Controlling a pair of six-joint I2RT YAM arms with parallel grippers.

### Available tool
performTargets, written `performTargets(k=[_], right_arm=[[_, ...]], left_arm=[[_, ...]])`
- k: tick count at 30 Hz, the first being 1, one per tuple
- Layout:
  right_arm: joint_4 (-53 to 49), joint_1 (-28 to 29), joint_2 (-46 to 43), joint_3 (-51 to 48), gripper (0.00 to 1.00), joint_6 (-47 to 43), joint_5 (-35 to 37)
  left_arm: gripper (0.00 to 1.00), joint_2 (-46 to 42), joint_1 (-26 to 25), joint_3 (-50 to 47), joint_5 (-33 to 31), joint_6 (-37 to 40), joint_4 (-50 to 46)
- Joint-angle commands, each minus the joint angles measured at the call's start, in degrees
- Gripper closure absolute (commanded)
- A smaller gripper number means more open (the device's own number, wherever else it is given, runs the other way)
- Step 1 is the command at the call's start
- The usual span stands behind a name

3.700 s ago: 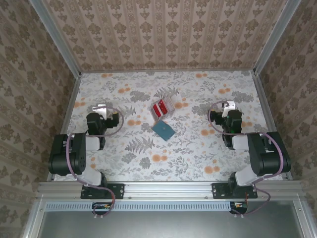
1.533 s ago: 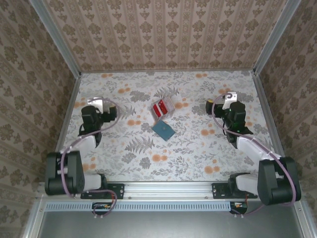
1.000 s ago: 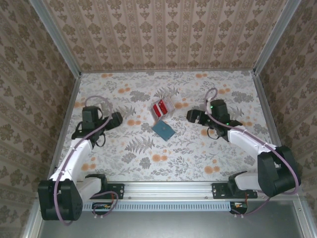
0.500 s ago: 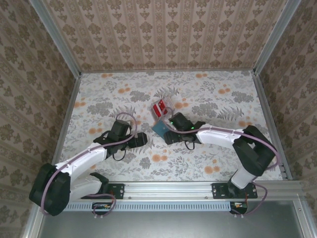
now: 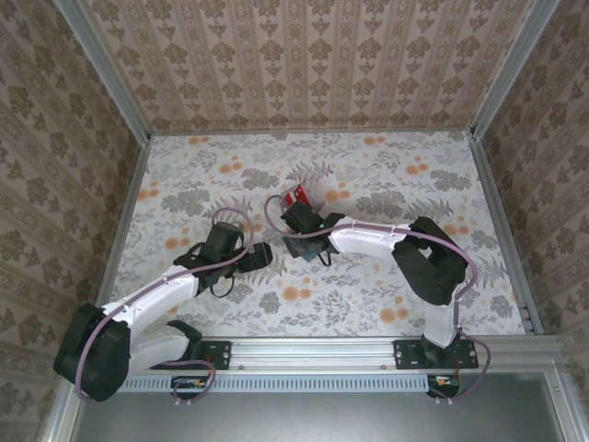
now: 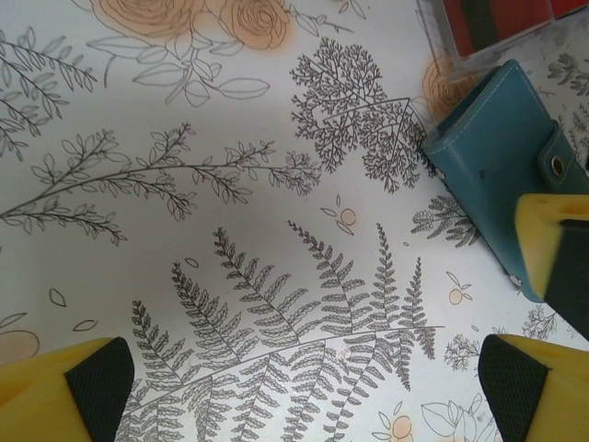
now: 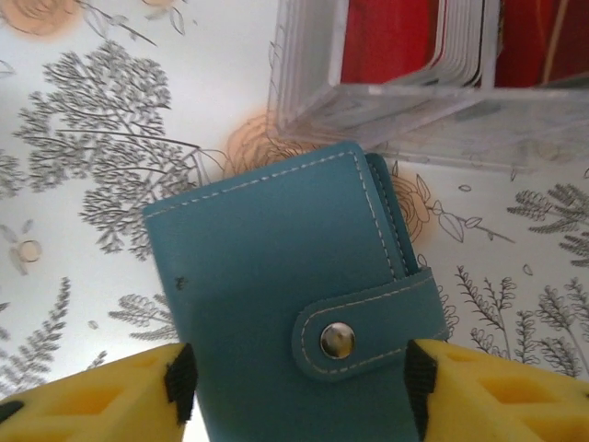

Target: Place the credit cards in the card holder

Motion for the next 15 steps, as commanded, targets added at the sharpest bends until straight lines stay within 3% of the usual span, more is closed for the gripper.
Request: performTargets(k=[1, 10, 15], right_arm=[[-2.12, -1.26, 1.68, 1.99, 0.4, -0.24, 0.58], [-1.87, -2.55, 1.64, 2.98, 0.46, -1.07, 0.04], [-2.3, -4.03, 3.01, 3.81, 0.59, -1.13, -1.26]], left_arm=[[0.0, -0.83, -0.36, 0.91, -1.82, 0.17, -2.22], [0.0, 1.04, -0.36, 0.54, -1.85, 0.3, -0.38], [0.0, 4.73, -0.36, 2.96, -0.6, 0.91, -1.14]])
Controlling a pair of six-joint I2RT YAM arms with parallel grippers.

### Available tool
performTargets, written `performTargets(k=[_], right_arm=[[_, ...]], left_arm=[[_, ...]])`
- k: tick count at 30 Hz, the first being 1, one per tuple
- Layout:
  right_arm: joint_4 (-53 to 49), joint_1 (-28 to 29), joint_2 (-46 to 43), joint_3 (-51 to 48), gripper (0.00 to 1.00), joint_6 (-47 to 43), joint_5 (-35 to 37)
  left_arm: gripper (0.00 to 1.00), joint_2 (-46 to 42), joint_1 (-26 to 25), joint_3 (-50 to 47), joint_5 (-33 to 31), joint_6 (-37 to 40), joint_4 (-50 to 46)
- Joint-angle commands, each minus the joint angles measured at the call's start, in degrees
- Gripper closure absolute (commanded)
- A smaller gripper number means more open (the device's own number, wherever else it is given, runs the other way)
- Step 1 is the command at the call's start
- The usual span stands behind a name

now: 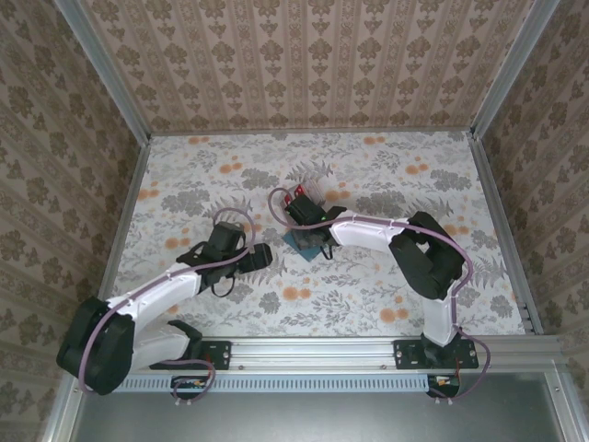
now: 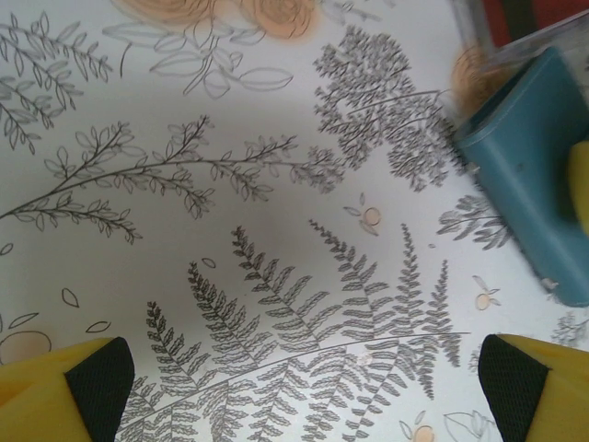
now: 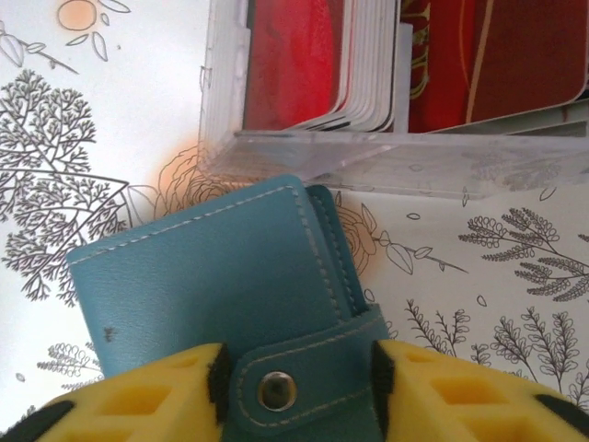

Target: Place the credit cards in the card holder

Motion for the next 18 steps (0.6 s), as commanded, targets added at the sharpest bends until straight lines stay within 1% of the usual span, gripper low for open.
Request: performTargets(k=[1, 2, 4, 6, 10, 11, 15, 18], right_arm=[[-1.55, -1.12, 1.17, 1.37, 0.63, -0.12, -1.22], [-1.46, -1.26, 1.2, 1.26, 0.69, -0.04, -1.99], [-1.45, -1.4, 1.14, 0.86, 0.71, 0.21, -2.74], [-1.31, -1.38, 0.98, 0.26, 0.8, 0.29, -3.07], [-0.68, -1.54, -0.49, -1.83, 0.91, 0.85, -3.81], [-0.38, -1.54, -1.21, -2.46, 0.95, 1.15, -4.23], [-0.6, -1.52, -3.76, -4.08, 1.0, 2.34, -6.19], [-1.52, -1.52, -5.97, -4.62, 1.0, 3.52, -7.7]], left_arm=[[0.0, 1.93, -0.36, 2.78, 0.49, 0.78, -1.17], [0.0, 2.33, -0.36, 2.98, 0.85, 0.77, -0.96], [0.0, 2.88, -0.36, 3.03, 1.1, 0.84, -0.63], [0.0, 3.45, -0.32, 3.22, 1.13, 1.15, -0.4], [0.0, 4.81, -0.36, 4.03, 1.21, 1.81, -0.14], [0.0, 5.27, -0.36, 4.35, 1.51, 1.88, -0.11], [0.0, 6.46, -0.4, 5.67, 3.14, 1.66, 0.23], [0.0, 6.71, -0.38, 5.74, 5.0, 0.73, 2.41]])
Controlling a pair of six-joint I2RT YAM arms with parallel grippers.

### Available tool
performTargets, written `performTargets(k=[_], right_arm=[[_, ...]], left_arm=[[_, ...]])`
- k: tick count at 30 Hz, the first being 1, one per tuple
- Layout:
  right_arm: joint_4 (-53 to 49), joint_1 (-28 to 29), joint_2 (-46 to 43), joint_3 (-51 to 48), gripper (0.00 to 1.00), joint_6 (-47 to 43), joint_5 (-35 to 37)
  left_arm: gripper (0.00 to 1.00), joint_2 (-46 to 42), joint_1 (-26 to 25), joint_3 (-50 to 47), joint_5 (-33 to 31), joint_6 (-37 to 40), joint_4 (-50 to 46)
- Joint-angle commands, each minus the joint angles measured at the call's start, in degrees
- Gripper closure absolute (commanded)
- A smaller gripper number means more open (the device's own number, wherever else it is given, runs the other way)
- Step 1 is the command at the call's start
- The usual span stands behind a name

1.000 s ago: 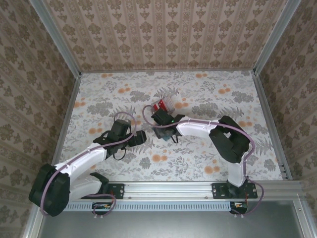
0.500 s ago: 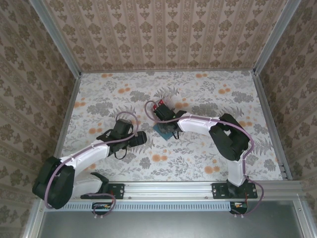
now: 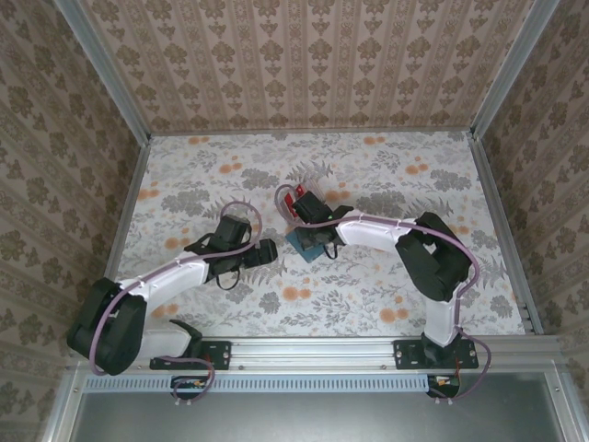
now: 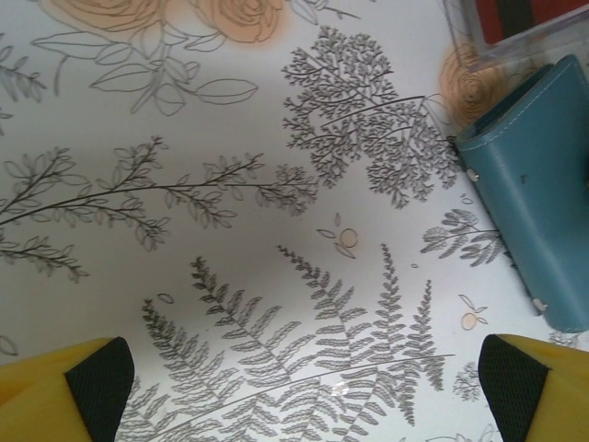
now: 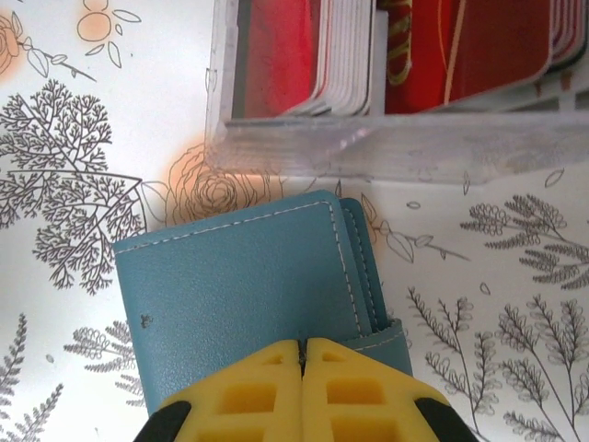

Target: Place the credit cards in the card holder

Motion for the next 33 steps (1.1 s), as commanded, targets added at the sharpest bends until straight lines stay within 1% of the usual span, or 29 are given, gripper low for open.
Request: performTargets(k=[1, 6, 10, 14, 16, 19, 22, 24, 26, 28, 30, 33], right_arm=[[-3.45, -0.26, -3.68, -1.66, 1.0, 2.25, -3.65], [-5.65, -0.79, -6.57, -1.64, 1.0, 5.07, -8.37], [-4.23, -2.92, -9.41, -4.44, 1.0, 8.67, -14.8], [1.25, -7.98, -12.52, -10.33, 1.0, 14.23, -23.59], [3.29, -10.92, -13.15, -13.31, 1.0, 16.34, -26.29], [2.89, -13.76, -12.91, -16.31, 0.99, 15.99, -25.34], [2.49, -14.07, -11.66, -17.77, 0.97, 14.64, -24.0], [3.63, -14.43, -9.91, -18.72, 0.94, 14.41, -25.88], [3.88, -14.55, -8.85, -19.5, 0.93, 14.41, -25.22], [2.6, -14.55, -8.79, -19.86, 0.85, 13.99, -22.25], [1.52, -14.6, -9.39, -19.97, 0.72, 13.29, -19.37], [0.54, -14.64, -11.38, -19.23, 0.6, 12.6, -18.86]], left_arm=[[0.0, 0.55, -0.38, 1.53, 3.32, -0.09, 2.48], [0.0, 1.46, -0.45, 2.64, 5.96, -1.29, 4.48], [0.0, 1.73, -0.54, 3.05, 6.35, -1.12, 4.57], [0.0, 1.91, -0.53, 3.02, 6.71, -0.76, 4.31], [0.0, 2.0, -0.62, 3.02, 7.09, -0.61, 4.51], [0.0, 2.26, -0.87, 3.19, 7.65, -0.43, 4.82], [0.0, 3.06, -1.94, 4.05, 7.84, 0.2, 4.77], [0.0, 4.38, -3.47, 5.83, 7.14, 1.55, 3.77], [0.0, 6.22, -5.46, 8.7, 5.79, 3.54, 0.79], [0.0, 8.31, -7.77, 12.15, 3.46, 5.35, -2.93], [0.0, 10.43, -10.45, 15.31, 0.25, 6.81, -5.87], [0.0, 13.26, -12.88, 18.67, -2.4, 7.58, -8.47]])
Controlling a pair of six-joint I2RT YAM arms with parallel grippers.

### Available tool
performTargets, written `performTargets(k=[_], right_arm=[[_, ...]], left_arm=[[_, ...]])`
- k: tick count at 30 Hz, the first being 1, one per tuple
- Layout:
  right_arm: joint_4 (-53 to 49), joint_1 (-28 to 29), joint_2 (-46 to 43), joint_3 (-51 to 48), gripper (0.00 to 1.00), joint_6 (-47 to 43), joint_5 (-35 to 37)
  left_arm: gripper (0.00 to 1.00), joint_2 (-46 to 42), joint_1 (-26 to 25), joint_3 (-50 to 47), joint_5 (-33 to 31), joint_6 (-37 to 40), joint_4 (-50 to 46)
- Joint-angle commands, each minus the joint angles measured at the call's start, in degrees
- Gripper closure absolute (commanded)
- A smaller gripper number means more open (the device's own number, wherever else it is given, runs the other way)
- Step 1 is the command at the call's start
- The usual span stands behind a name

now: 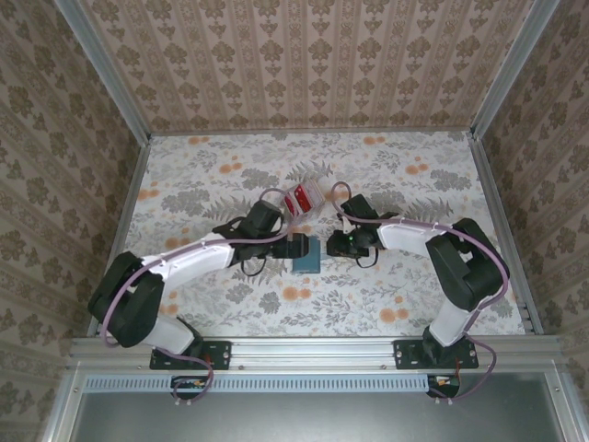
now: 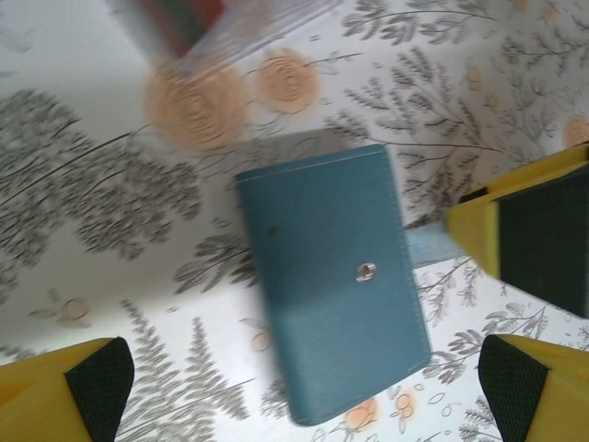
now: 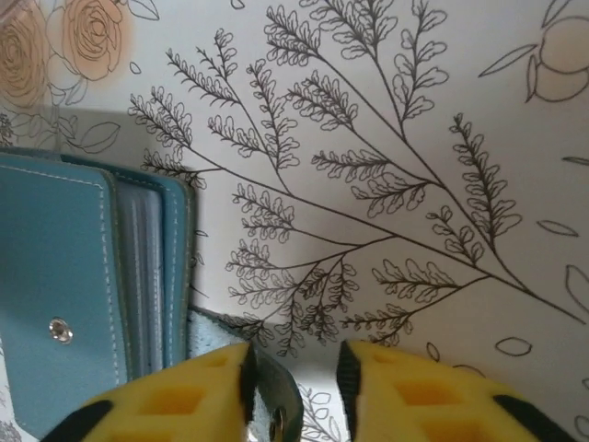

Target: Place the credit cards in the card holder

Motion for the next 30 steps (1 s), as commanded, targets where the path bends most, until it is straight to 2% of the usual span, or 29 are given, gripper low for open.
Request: performTargets(k=[1, 2, 4, 5, 6, 9, 14, 20, 23, 30], right_arm=[[-3.63, -0.41, -2.24, -0.37, 0.56, -0.75, 4.22], [-3.81, -0.41, -3.25, -0.16, 0.51, -0.86, 4.28], [-4.79, -0.41, -4.86, 0.58, 0.29, -1.58, 4.35], [-5.61, -0.41, -5.76, 0.95, 0.24, -1.95, 4.86], [-6.3, -0.41, -6.88, 1.16, 0.23, -2.44, 5.47], [-6.88, -0.37, -10.11, 1.26, 0.25, -3.37, 5.79], [-5.9, 1.58, -12.26, 2.32, 0.33, -2.66, 2.39], [-5.39, 6.17, -8.64, 6.11, 0.52, -1.17, -0.68], [-4.46, 7.87, -6.01, 7.43, 0.6, 0.14, -1.2], [-3.33, 9.17, -1.13, 9.42, 0.63, 2.14, -1.77]], left_arm=[[0.01, 2.65, -2.15, 3.75, -4.69, 3.19, -5.98], [0.01, 3.34, -2.52, 4.29, -4.89, 2.96, -6.02], [0.02, 4.01, -2.73, 4.68, -4.77, 2.23, -5.24], [0.01, 4.14, -2.73, 4.51, -4.3, 1.78, -4.41], [0.02, 4.1, -2.64, 4.31, -3.55, 1.54, -3.4], [0.01, 3.9, -2.4, 4.01, -2.38, 0.79, -1.99], [0.02, 2.47, -0.71, 1.77, -1.09, -1.02, 0.16], [0.04, -0.78, 4.7, -5.87, 5.23, -6.58, 8.7], [0.04, -2.41, 6.01, -8.33, 5.79, -7.72, 9.91], [0.04, -4.48, 7.53, -11.29, 6.33, -9.39, 11.29]])
